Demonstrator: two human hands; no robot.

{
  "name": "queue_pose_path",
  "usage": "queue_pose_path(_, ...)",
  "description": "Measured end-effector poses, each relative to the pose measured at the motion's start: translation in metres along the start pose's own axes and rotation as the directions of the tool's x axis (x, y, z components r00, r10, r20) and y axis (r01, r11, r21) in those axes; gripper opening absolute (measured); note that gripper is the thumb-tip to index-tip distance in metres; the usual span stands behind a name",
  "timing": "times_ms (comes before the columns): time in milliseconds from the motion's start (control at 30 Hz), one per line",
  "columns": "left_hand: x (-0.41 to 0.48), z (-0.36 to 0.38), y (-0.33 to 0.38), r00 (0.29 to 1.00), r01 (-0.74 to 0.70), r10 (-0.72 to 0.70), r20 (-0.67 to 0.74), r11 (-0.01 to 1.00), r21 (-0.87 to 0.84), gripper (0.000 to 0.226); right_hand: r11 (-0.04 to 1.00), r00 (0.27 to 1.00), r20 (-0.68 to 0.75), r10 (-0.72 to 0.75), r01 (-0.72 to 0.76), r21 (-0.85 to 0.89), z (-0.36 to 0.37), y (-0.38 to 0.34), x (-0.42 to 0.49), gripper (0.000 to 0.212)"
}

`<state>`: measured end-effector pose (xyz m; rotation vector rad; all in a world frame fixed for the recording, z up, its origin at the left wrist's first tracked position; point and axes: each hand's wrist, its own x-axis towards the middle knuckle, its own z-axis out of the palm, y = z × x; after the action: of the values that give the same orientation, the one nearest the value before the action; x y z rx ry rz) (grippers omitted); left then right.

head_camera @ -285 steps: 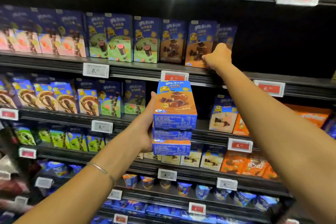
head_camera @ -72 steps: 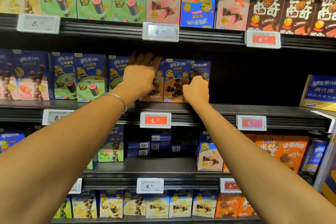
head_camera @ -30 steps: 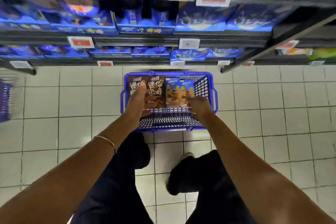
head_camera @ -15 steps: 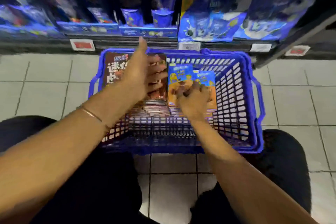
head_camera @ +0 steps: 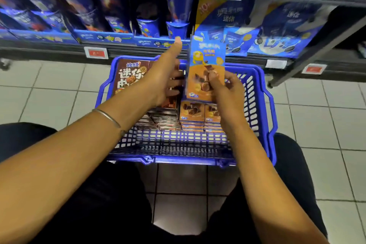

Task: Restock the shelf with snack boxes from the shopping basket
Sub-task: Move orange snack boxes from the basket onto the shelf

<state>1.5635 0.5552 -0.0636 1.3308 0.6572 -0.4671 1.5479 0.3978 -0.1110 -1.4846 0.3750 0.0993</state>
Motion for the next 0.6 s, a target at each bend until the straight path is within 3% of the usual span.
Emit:
queue_pose_path(100,-0.007,0.009,-0.004,0.988,-0.012,0.038,0.147,0.985,-0.172,0.068,0.994,0.986,0.153,-0.063,0.075,-0.075,0.008,-0.02,-0.012,0.036)
queue_pose_path(200,-0.008,0.007,-0.004,0.997,-0.047,0.06,0.055,0.976,-0.213,0.062,0.986,0.967,0.238,-0.089,0.119,-0.118,0.0,-0.021,-0.011,0.036)
queue_pose_path(267,-0.01,0.002,-0.004,0.998,-0.053,0.06,0.025,0.975,-0.217,0.059,0.983,0.983,0.182,-0.033,0.065,-0.172,-0.014,-0.009,0.004,0.042)
queue_pose_path(333,-0.012,-0.004,-0.005,0.997,-0.069,0.072,0.009,0.974,-0.218,0.053,0.955,0.999,0.041,0.009,0.004,-0.296,-0.03,0.017,0.026,0.034)
queue_pose_path(367,-0.013,-0.007,-0.006,0.997,-0.073,0.077,0.007,0.972,-0.222,0.052,0.921,0.999,-0.034,0.028,-0.039,-0.387,-0.037,0.032,0.036,0.029)
queue_pose_path(433,-0.015,-0.011,-0.008,0.996,-0.083,0.086,0.001,0.964,-0.252,0.05,0.834,0.982,-0.152,0.108,-0.173,-0.523,-0.049,0.064,0.048,0.041)
queue_pose_path(467,-0.016,-0.013,-0.009,0.996,-0.087,0.091,0.001,0.958,-0.272,0.05,0.806,0.971,-0.172,0.164,-0.232,-0.545,-0.053,0.079,0.051,0.045)
queue_pose_path(600,-0.02,-0.015,-0.009,0.996,-0.086,0.09,-0.004,0.94,-0.33,0.055,0.717,0.941,-0.094,0.325,-0.311,-0.624,-0.063,0.119,0.051,0.024)
